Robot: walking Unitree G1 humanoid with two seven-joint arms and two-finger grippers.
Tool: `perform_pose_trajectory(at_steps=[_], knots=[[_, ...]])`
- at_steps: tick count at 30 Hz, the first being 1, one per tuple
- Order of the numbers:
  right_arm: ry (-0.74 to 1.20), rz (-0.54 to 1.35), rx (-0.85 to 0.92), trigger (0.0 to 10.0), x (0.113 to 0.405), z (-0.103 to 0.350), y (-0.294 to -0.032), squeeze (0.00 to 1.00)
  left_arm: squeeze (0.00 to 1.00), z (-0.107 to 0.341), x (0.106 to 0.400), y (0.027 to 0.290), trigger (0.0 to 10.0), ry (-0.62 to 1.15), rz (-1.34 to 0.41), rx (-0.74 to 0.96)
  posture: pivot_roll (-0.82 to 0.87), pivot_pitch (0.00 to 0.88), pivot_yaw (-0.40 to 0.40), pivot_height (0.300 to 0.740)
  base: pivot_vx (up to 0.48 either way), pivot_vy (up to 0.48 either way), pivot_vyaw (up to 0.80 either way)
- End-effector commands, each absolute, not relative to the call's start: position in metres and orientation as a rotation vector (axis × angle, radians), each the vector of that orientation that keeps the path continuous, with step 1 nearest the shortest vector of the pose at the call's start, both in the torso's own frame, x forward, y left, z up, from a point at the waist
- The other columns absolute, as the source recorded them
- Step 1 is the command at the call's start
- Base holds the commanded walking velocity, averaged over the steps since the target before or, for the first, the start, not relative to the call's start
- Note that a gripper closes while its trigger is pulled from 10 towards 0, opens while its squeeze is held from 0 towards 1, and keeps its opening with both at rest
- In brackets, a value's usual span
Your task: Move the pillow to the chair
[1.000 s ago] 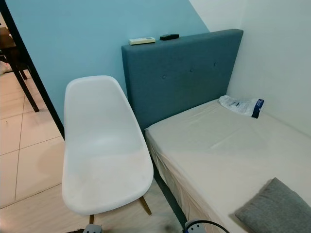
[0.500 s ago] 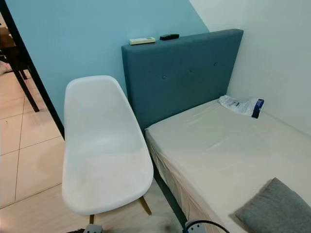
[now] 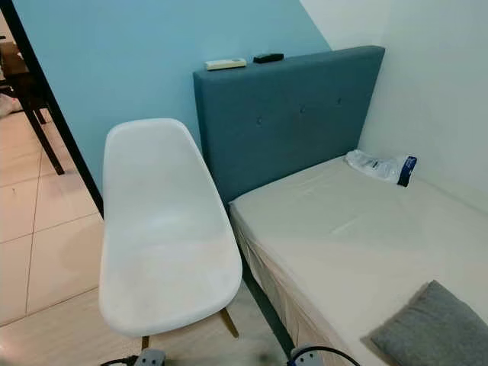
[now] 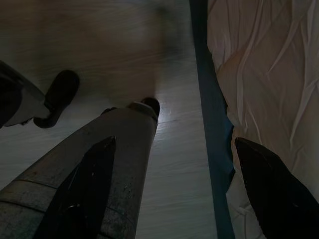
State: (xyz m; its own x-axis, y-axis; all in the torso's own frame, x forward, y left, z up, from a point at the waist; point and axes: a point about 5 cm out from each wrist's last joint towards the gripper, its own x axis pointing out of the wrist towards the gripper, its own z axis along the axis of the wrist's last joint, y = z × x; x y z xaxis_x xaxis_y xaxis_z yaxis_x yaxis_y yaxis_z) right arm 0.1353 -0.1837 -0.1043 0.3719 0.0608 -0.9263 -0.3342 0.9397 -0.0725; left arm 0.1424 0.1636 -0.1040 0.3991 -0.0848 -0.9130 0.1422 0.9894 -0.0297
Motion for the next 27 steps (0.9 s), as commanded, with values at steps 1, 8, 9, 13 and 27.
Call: perform_pose_trajectory(at_steps=[1,8,9,13,27], knots=[[1.223,0.268,-0.269,10.0,0.119,-0.110,-0.183,0.00,0.00,-0.105,0.140,0.164,10.0,1.172,-0.148,0.070,0.01,0.000,-0.043,0.740,0.000,0.000,0.00],[1.224,0.267,-0.268,10.0,0.119,-0.110,-0.183,0.00,0.00,-0.106,0.137,0.164,10.0,1.177,-0.146,0.070,0.01,0.000,-0.041,0.740,0.000,0.000,0.00],[1.225,0.265,-0.267,10.0,0.119,-0.110,-0.183,0.00,0.00,-0.106,0.136,0.164,10.0,1.179,-0.145,0.068,0.01,0.000,-0.041,0.740,0.000,0.000,0.00],[1.225,0.263,-0.266,10.0,0.119,-0.110,-0.183,0.00,0.00,-0.107,0.134,0.164,10.0,1.183,-0.145,0.067,0.01,0.000,-0.040,0.740,0.000,0.000,0.00],[0.936,0.147,-0.077,10.0,0.168,-0.088,-0.187,0.00,0.00,-0.102,0.133,0.187,10.0,1.029,-0.064,-0.016,0.00,0.003,-0.040,0.740,0.000,0.000,0.00]])
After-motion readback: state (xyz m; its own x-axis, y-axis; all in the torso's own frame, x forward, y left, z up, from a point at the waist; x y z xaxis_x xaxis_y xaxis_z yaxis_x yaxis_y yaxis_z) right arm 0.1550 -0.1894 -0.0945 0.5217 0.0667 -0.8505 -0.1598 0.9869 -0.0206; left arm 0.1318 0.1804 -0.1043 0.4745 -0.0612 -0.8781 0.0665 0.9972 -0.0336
